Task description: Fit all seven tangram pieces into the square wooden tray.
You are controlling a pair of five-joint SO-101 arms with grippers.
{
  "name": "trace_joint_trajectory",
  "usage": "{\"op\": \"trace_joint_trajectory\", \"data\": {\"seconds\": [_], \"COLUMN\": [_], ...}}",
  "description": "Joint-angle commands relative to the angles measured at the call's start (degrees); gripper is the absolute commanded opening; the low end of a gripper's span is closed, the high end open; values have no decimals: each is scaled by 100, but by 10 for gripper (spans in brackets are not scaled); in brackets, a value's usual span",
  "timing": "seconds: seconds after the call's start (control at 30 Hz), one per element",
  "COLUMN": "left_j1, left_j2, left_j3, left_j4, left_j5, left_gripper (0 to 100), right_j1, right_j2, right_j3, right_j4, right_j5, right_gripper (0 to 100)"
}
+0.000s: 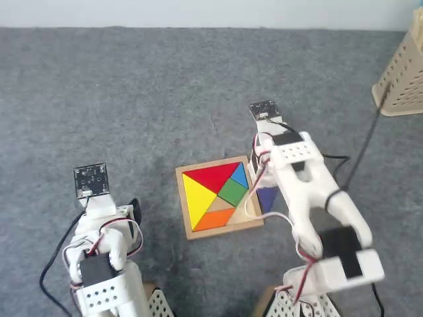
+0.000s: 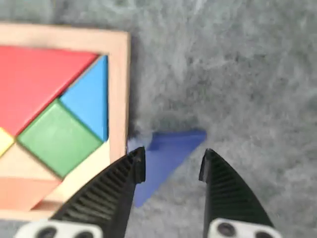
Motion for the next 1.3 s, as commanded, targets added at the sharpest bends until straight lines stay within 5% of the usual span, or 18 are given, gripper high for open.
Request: {"op": "trace_joint_trajectory", "data": {"seconds": [0.0, 0.57, 1.0, 1.27], "left_j1": [18, 18, 18, 18], "left_j2": [-79, -79, -79, -79], "left_j3": [-75, -75, -75, -75], "left_j4": [26, 26, 26, 26], "left_j5": [-26, -26, -26, -26], "left_gripper": [216, 216, 216, 216], "right_j1": [-48, 1385, 1103, 716], "right_j2": [462, 998, -242, 312], "right_j3": [-536, -580, -334, -387], "right_j4": [-101, -338, -215, -224], "right_j5": [-149, -123, -167, -167], "right_gripper": [188, 191, 191, 191]}}
